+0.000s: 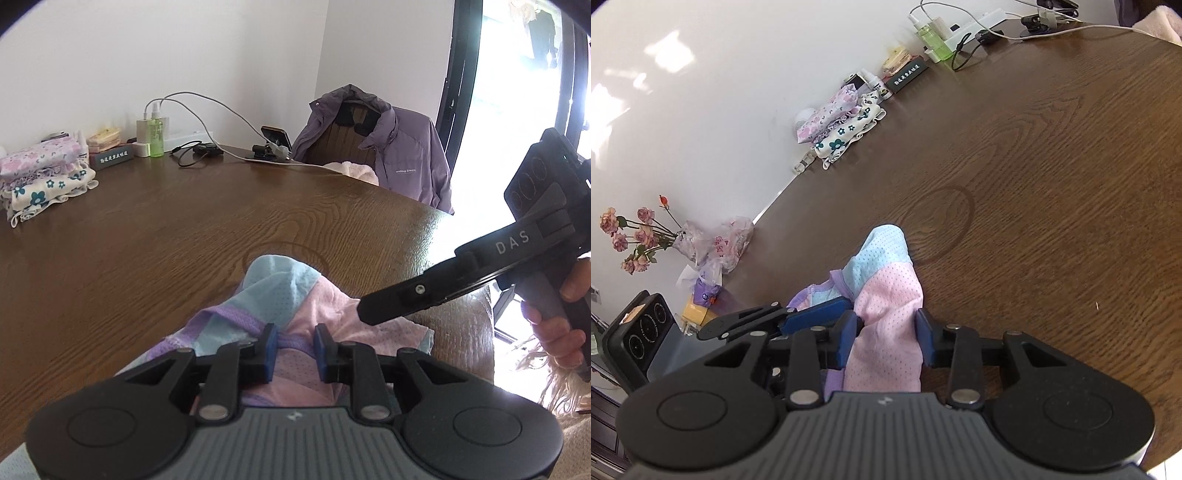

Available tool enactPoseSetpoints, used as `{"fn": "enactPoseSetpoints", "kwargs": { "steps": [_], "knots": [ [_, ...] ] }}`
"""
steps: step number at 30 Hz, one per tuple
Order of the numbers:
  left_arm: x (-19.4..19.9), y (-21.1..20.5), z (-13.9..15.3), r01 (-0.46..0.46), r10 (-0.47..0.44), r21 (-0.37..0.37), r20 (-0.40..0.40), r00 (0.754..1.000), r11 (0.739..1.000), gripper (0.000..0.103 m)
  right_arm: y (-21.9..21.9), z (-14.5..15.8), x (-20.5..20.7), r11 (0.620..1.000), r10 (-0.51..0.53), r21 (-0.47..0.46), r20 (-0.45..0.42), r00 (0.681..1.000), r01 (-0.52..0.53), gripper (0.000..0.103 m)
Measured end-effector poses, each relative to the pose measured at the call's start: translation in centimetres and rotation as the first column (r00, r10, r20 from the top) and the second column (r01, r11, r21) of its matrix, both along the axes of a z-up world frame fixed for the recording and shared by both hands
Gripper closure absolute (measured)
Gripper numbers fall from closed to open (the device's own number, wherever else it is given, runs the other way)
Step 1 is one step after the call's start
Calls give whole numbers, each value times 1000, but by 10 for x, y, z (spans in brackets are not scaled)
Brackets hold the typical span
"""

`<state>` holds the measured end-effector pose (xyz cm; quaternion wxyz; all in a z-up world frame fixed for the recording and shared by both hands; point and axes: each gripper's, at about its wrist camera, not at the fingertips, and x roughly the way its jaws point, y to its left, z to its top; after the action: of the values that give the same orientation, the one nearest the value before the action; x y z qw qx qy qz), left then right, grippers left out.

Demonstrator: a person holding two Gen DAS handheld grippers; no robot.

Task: Fold clothes

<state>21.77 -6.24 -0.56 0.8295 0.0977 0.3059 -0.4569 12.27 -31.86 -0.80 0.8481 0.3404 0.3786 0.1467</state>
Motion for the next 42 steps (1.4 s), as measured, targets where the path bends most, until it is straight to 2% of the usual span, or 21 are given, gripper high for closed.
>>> {"fn": "enactPoseSetpoints", "kwargs": {
  "steps": [8, 9, 11, 13, 15, 19, 21, 24, 27, 28, 30, 33, 36, 37, 39, 42],
  "knots": [
    [1, 0, -1, -1, 1, -9, -5, 1000, 1000, 82, 8, 0, -4, 1000, -6, 3, -22, 1000, 6, 69],
    [1, 1, -1, -2, 1, -9, -5, 1000, 1000, 82, 9, -1, -1, 1000, -8, 5, -24, 1000, 8, 71],
    [1, 2, -1, -8, 8, -12, -4, 1000, 1000, 82, 10, -4, 4, 1000, -16, 15, -38, 999, 16, 88],
    [-1, 4, 2, -25, 26, -15, 8, 1000, 1000, 80, 10, -7, 6, 1000, -20, 23, -50, 999, 21, 95],
    [-5, 9, 9, -27, 27, -9, 27, 999, 1000, 78, 9, -5, 5, 1000, -15, 16, -37, 999, 16, 97],
    [-13, 19, 23, -31, 31, 3, 66, 997, 1000, 77, 8, 11, 1, 995, 20, -101, 28, 999, -17, 98],
    [-17, 23, 29, -33, 32, 9, 86, 996, 999, 79, 13, 23, 0, 964, 70, -262, 77, 995, -48, 98],
    [-22, 24, 30, -20, 17, 33, 93, 996, 999, 79, 23, 40, -2, 874, 133, -482, 116, 984, -61, 98],
    [-20, 11, 17, -8, 4, 55, 76, 997, 998, 80, 34, 53, -4, 801, 192, -593, 134, 972, -76, 98],
    [-18, 4, 12, -6, 1, 65, 69, 998, 998, 80, 39, 57, -5, 766, 216, -638, 145, 966, -76, 98],
    [-16, -4, 7, -15, 10, 80, 59, 998, 997, 79, 57, 66, -10, 668, 278, -741, 172, 945, -62, 98],
    [-24, 9, 14, -58, 53, 69, 73, 996, 996, 77, 91, 77, -19, 474, 407, -879, 177, 896, -41, 98],
    [-45, 38, 22, -106, 96, 78, 122, 988, 991, 73, 128, 80, -30, 266, 563, -964, 138, 815, -20, 98],
    [-52, 47, 22, -134, 122, 97, 128, 984, 986, 73, 138, 80, -33, 222, 611, -975, 117, 783, -28, 98],
    [-61, 63, 18, -188, 171, 136, 127, 977, 973, 73, 157, 77, -38, 158, 698, -986, 68, 713, -60, 98],
    [-75, 84, 13, -246, 231, 164, 108, 967, 955, 74, 180, 70, -45, 105, 787, -987, 10, 617, -118, 98]
  ]
}}
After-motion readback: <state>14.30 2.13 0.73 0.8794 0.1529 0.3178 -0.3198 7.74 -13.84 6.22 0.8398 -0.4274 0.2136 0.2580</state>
